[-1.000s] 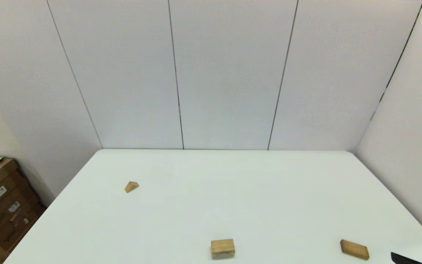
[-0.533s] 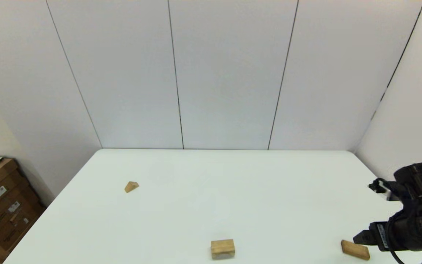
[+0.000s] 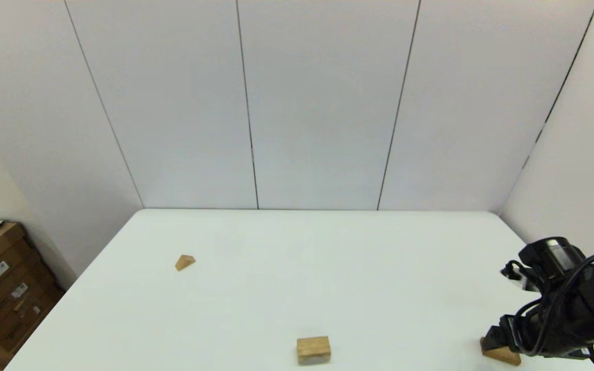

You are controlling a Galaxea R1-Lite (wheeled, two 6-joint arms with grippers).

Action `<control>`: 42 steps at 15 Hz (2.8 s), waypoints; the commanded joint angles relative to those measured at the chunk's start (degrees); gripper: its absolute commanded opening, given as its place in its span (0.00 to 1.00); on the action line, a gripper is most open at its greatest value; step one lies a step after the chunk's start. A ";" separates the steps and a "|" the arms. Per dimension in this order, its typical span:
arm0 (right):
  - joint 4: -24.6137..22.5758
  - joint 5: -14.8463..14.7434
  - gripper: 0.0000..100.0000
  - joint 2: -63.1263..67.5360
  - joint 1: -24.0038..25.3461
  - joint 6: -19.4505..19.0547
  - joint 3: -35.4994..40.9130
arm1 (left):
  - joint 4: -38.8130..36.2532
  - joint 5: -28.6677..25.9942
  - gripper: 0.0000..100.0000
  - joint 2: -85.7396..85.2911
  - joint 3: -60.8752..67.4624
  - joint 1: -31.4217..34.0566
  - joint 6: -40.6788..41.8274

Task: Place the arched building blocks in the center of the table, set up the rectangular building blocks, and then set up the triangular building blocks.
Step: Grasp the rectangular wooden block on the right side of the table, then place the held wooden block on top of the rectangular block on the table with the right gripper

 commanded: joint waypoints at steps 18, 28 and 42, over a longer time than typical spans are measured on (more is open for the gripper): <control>-1.16 -0.22 1.00 11.22 -0.65 7.75 -4.40 | -0.17 0.23 1.00 0.07 0.08 0.02 -0.02; -1.25 0.04 1.00 11.39 -0.73 8.54 -4.75 | -0.17 0.23 1.00 0.07 0.08 0.02 -0.02; -1.25 -0.05 0.00 11.57 -1.09 10.38 -5.01 | -0.17 0.23 1.00 0.07 0.17 0.02 0.07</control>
